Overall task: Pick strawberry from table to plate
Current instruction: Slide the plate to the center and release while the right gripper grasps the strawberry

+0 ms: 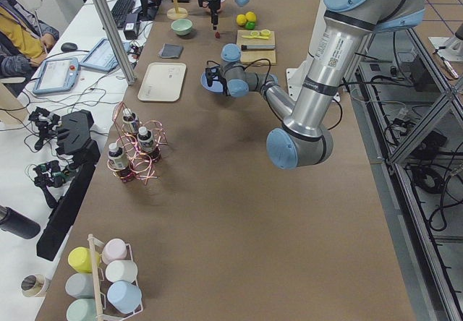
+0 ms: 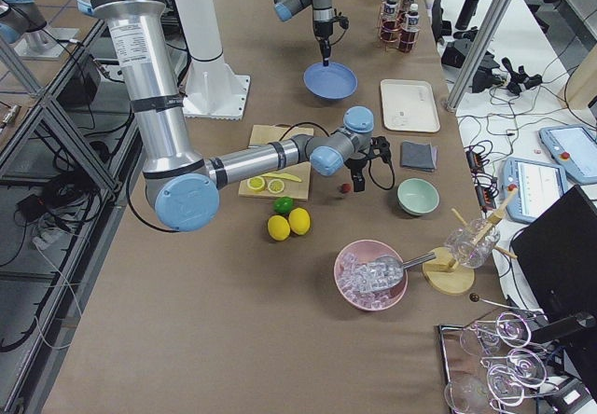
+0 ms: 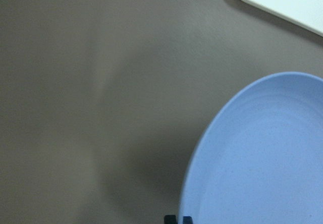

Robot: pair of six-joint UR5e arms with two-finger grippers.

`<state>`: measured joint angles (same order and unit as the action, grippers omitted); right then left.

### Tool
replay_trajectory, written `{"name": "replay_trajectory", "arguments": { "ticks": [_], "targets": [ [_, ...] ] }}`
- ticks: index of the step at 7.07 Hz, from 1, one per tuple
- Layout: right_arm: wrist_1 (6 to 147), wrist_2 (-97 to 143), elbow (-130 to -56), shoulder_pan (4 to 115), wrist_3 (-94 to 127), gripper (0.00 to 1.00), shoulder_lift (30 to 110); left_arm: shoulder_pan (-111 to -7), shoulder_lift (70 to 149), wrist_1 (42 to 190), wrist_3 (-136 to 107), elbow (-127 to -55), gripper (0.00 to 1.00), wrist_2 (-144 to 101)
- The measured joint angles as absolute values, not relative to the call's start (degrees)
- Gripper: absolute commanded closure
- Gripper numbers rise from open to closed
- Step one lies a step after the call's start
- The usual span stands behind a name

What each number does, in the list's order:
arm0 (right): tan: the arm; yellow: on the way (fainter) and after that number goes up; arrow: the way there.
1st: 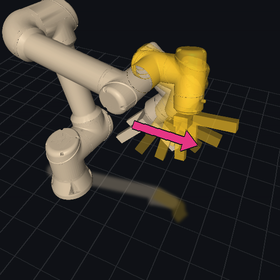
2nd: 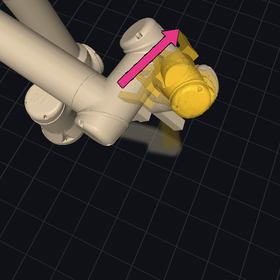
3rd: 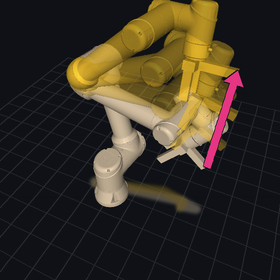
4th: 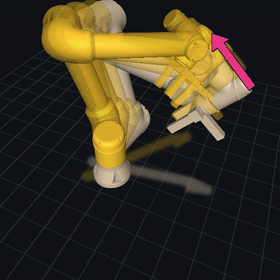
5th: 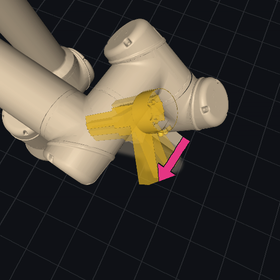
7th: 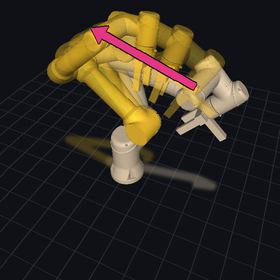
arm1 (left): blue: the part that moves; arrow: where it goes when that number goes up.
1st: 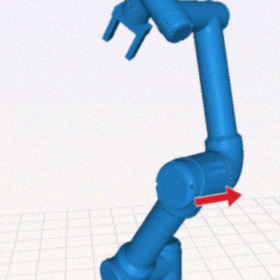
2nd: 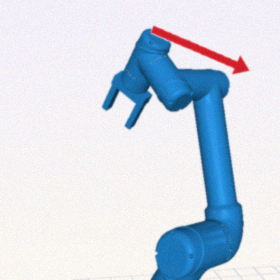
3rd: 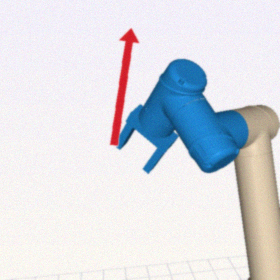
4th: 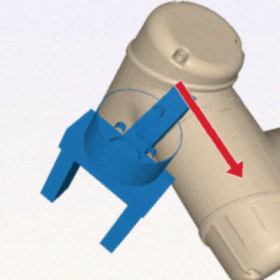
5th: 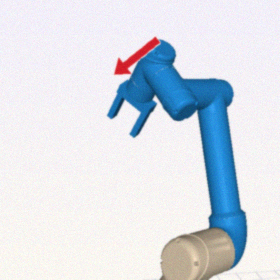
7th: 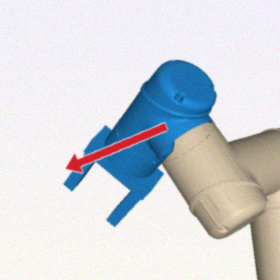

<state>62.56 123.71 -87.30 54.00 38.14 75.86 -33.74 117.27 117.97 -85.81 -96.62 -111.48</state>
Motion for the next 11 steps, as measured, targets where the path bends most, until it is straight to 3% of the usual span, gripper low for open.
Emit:
{"name": "replay_trajectory", "arguments": {
  "ticks": [1, 2, 3, 5, 6, 9, 11],
  "targets": [
    [61.3, 122.65, -85.44, 52.32, 38.81, 0.17, 75.44, -32.71, 118.1, 117.71, -86.42, -96.19, 1.0, -110.2],
    [60.8, 122.27, -84.71, 51.67, 38.87, 0.7, 75.52, -31.97, 118.47, 117.64, -87.09, -96.02, 1.0, -109.25],
    [60.65, 122.22, -84.6, 51.46, 38.87, 1.0, 75.64, -31.57, 118.57, 117.63, -87.39, -95.91, 1.0, -108.84],
    [60.92, 122.68, -85.64, 51.44, 38.79, 1.0, 75.76, -29.99, 118.62, 118.04, -87.61, -95.16, 1.0, -106.47],
    [61.02, 122.79, -85.95, 51.56, 38.75, 1.0, 75.86, -29.21, 118.86, 118.26, -87.7, -94.74, 0.04, -104.94],
    [61.56, 123.11, -87.25, 51.38, 39.8, 1.0, 73.22, -29.76, 119.0, 117.86, -87.21, -95.25, 0.02, -104.76],
    [63.81, 122.64, -92.02, 46.12, 51.22, 1.0, 67.68, -35.73, 117.16, 117.52, -83.5, -95.96, 0.02, -110.2]
  ]
}}
